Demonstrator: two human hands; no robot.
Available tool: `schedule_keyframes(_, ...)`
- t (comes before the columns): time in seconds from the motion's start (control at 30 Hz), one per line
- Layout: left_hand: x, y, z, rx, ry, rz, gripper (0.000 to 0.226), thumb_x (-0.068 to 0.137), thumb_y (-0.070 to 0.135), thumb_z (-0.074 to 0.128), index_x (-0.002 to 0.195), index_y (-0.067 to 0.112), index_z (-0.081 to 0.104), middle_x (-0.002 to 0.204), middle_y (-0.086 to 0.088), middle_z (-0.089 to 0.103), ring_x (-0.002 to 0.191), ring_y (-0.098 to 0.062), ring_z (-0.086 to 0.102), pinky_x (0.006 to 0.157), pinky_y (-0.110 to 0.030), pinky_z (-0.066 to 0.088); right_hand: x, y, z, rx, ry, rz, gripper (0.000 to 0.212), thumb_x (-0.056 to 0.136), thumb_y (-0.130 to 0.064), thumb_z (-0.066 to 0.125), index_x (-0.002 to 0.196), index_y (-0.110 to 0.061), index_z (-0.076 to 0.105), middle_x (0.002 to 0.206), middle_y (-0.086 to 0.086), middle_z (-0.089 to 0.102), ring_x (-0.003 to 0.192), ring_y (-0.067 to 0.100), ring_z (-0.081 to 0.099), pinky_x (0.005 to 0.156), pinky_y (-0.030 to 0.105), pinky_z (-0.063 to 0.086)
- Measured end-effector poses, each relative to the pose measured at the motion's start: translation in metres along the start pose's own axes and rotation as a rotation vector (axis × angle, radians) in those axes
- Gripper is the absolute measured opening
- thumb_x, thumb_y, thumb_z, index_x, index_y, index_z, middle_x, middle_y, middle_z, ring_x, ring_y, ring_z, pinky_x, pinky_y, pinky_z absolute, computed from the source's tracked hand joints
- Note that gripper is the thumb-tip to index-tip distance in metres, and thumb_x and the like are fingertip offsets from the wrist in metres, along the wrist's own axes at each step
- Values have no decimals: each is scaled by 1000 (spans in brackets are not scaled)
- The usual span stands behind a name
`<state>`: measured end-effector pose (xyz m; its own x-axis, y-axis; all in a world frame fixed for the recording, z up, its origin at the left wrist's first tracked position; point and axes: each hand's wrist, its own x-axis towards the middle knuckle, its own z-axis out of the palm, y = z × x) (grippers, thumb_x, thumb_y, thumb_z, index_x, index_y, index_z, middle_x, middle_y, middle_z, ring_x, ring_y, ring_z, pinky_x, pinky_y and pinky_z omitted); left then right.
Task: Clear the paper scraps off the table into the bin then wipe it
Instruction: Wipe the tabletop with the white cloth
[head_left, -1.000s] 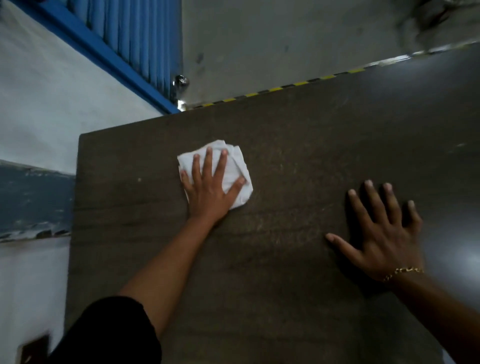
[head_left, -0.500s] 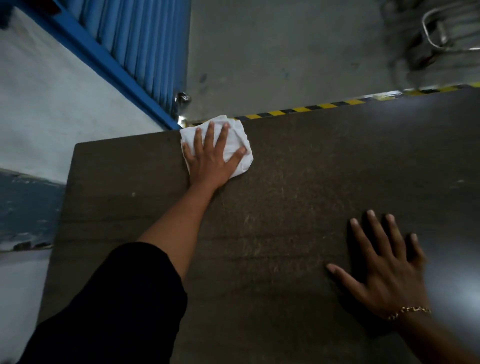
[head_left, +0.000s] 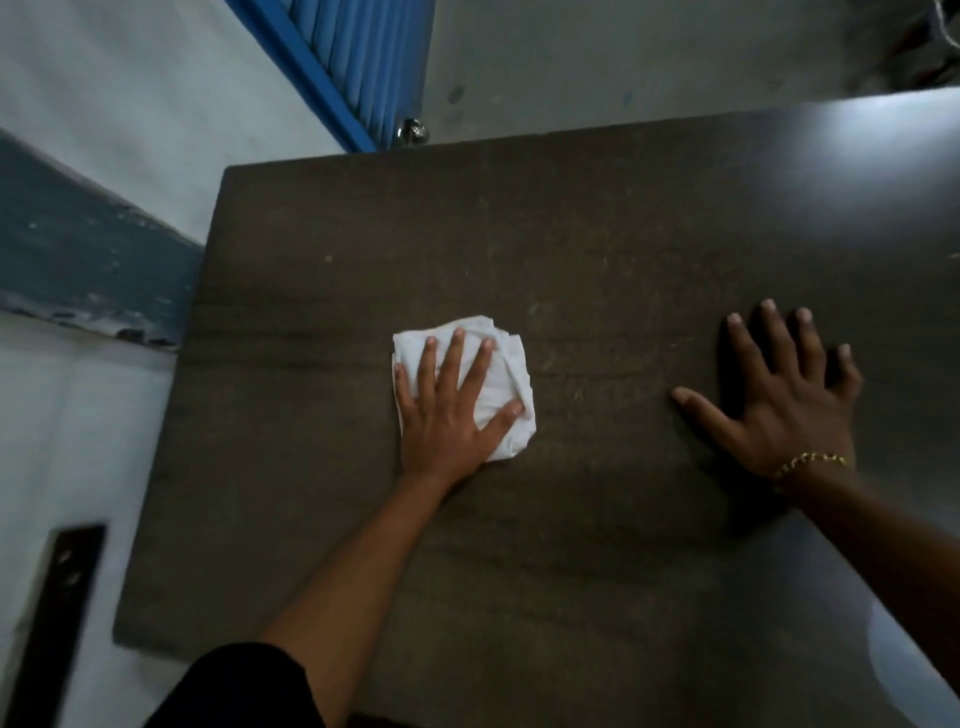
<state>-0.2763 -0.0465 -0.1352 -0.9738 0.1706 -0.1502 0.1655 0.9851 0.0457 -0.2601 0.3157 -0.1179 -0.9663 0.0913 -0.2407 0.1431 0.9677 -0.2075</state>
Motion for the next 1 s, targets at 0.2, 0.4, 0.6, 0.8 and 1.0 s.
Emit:
schedule_keyframes(0.2, -161, -1, 13, 9, -76, -62, 90, 93, 82, 30, 165, 31, 11, 174, -4, 4, 160, -31, 3, 123, -67, 9, 9, 22, -16, -2, 5, -122, 105, 78, -94, 22, 161, -30, 15, 169, 5, 12, 152, 37, 17, 114, 65, 19)
schedule_keyframes(0.4, -280, 21, 31, 31, -133, -183, 92, 93, 81, 33, 165, 26, 16, 173, -10, 12, 157, -39, 17, 119, -71, 18, 21, 56, -8, -35, 18, -45, 102, 83, -94, 17, 162, -31, 3, 172, 5, -2, 157, 34, -3, 121, 68, 4)
schedule_keyframes(0.6, -299, 31, 30, 73, -157, -192, 90, 96, 78, 29, 165, 22, 12, 171, -16, 15, 154, -44, 24, 117, -74, 21, 17, 57, -8, -22, 28, -60, 100, 86, -91, 17, 163, -29, 3, 172, 6, -3, 157, 34, -4, 122, 67, 2)
schedule_keyframes(0.8, -243, 34, 23, 51, -167, -225, 94, 92, 83, 29, 165, 28, 11, 172, -11, 13, 156, -41, 18, 117, -72, 22, 18, 54, -10, -33, 18, -49, 99, 86, -90, 18, 163, -29, 4, 172, 5, -3, 157, 33, -4, 121, 66, 5)
schedule_keyframes(1.0, -128, 25, 8, 28, -76, -144, 87, 95, 80, 26, 163, 26, 25, 172, -10, 14, 158, -37, 16, 119, -70, 19, 20, 52, -14, -43, -4, -13, 99, 85, -89, 17, 163, -30, 3, 172, 2, -6, 158, 29, -7, 123, 63, 4)
